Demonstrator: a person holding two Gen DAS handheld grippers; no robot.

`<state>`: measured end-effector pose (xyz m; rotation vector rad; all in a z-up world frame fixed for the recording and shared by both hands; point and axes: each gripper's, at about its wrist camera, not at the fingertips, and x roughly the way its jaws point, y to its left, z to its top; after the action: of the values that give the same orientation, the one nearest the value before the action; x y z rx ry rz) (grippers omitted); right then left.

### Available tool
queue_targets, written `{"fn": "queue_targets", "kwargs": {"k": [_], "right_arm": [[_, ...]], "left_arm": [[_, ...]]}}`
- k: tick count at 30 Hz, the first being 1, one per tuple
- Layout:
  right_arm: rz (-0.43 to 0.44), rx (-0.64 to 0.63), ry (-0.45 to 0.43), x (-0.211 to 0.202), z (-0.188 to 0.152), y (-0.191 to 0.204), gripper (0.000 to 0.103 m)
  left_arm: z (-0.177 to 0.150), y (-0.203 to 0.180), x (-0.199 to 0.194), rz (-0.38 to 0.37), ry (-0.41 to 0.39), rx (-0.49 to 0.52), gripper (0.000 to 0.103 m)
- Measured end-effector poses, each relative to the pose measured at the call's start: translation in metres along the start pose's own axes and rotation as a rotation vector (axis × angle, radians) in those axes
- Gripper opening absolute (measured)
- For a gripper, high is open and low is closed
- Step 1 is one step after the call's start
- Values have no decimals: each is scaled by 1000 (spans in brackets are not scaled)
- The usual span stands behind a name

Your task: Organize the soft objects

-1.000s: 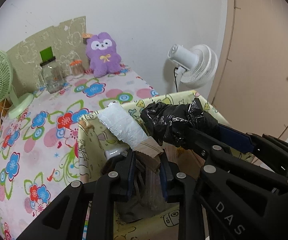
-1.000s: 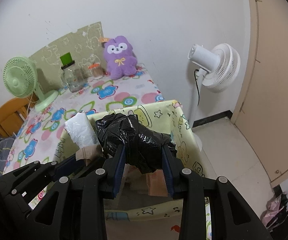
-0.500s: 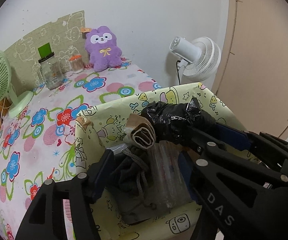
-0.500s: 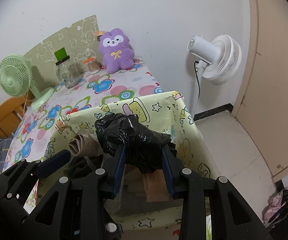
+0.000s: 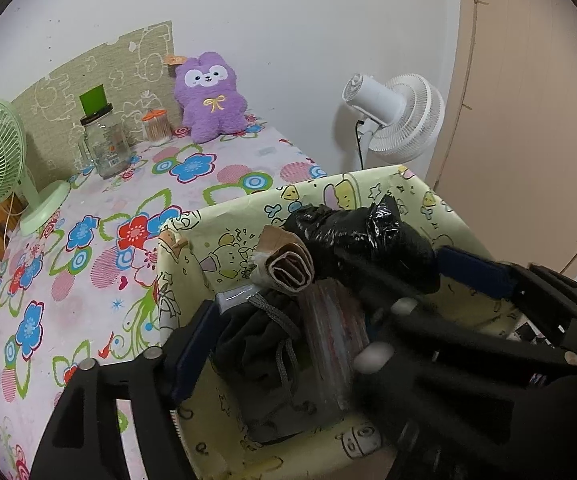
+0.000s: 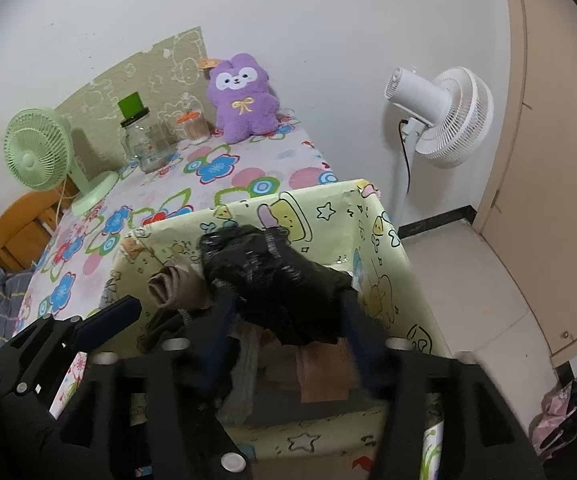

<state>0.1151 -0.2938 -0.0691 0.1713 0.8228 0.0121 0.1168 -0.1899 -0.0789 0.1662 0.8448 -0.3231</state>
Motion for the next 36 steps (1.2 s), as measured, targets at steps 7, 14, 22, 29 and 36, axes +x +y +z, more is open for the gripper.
{"fn": "queue_targets", "kwargs": {"k": [7, 14, 22, 29, 36], "right_arm": [[1, 4, -30, -15, -4, 5, 81], [-1, -8, -53, -30, -8, 14, 82], [1, -23, -95, -48, -11, 30, 88], [5, -18, -152, -67, -16, 45, 98], [15, -42, -188, -82, -19, 65, 100]], "left_arm": [[-3, 0, -14, 3, -29, 7, 85], [-8, 5, -29, 18, -57, -1, 91], [-14, 19, -49, 48, -99, -22, 98], [-20, 34, -67, 59, -135, -50, 101], [-28, 50, -88, 84, -172, -79, 103]]}}
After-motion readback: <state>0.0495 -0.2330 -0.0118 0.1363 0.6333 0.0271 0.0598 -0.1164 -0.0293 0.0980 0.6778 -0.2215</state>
